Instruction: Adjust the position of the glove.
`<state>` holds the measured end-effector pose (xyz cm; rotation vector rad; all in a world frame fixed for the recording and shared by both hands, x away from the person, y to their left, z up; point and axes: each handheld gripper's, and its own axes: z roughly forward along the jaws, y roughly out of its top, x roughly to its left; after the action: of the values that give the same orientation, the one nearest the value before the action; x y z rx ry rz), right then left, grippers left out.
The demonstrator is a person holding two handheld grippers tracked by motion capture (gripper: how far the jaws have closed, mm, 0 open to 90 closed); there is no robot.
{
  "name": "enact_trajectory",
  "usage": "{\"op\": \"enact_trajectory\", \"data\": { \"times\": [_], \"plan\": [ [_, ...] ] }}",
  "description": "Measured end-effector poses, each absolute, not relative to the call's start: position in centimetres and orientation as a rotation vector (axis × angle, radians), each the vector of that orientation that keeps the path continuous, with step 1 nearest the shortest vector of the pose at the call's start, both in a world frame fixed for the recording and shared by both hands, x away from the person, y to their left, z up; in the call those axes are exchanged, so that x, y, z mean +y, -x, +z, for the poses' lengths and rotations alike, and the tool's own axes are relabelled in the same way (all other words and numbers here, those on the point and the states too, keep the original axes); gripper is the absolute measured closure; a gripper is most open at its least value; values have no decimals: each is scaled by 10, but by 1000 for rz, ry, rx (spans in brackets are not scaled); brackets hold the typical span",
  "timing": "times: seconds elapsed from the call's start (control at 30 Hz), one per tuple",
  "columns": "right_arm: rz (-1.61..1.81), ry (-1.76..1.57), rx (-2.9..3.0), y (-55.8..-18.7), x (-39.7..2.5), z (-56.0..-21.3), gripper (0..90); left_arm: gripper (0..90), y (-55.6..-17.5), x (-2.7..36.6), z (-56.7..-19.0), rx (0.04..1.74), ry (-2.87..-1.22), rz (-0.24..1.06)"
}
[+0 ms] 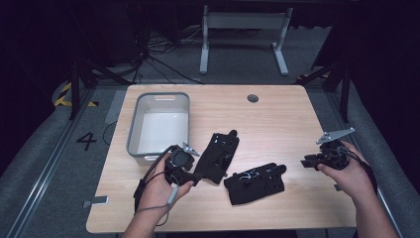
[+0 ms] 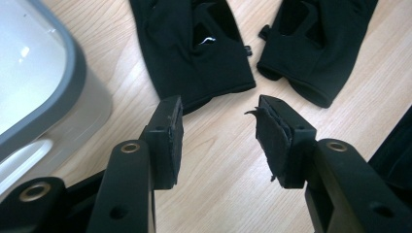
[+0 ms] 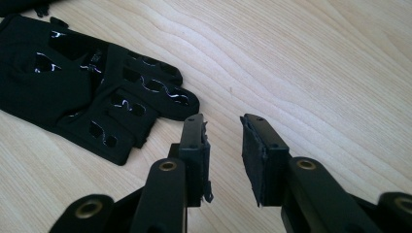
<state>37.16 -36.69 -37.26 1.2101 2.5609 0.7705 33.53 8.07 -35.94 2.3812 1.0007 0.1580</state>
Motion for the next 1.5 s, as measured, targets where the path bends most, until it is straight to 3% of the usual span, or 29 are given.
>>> {"op": "enact_trajectory", "data": {
  "times": [0.2,0.77,1.5],
  "plan": [
    [781,-1198,2561,-369,-364,-373,710,554,-330,67,-359,930,-2388,150],
    [846,-1173,2575,-362,-356,-375,708,610,-336,57,-368,952,-2347,144],
    [865,-1105,2653,-386,-316,-417,644,595,-330,-25,-419,705,-2478,-4]
  ]
}}
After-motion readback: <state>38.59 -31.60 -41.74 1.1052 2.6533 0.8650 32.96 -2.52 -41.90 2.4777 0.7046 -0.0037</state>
